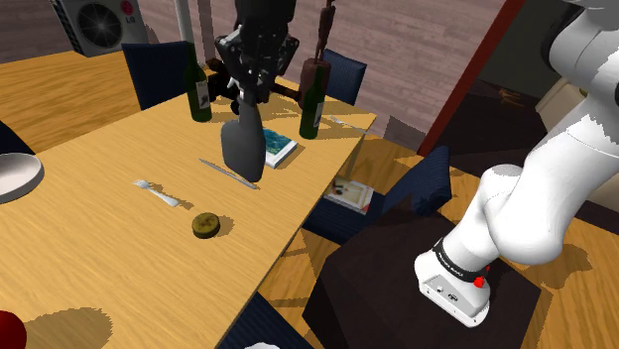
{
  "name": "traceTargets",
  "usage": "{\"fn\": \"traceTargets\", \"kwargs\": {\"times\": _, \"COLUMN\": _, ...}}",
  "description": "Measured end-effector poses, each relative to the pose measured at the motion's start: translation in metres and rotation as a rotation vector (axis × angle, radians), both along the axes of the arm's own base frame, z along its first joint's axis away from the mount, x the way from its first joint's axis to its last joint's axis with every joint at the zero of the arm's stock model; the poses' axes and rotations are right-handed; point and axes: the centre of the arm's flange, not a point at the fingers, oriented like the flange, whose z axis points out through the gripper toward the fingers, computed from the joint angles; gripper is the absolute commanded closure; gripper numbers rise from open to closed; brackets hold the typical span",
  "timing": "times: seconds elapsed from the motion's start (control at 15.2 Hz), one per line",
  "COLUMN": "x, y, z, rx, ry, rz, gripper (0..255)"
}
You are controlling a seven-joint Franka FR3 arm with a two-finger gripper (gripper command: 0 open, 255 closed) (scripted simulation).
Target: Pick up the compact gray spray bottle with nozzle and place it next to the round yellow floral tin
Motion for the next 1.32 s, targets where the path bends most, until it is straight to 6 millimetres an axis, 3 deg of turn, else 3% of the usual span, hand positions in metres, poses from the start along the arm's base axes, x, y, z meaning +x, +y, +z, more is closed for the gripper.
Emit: {"fn": "traceTargets", "kwargs": {"times": 1.32, "x": 0.001, "y": 0.0, "z": -0.103, "rx": 0.0, "ry": 0.0, "rz": 0.0, "gripper": 255}}
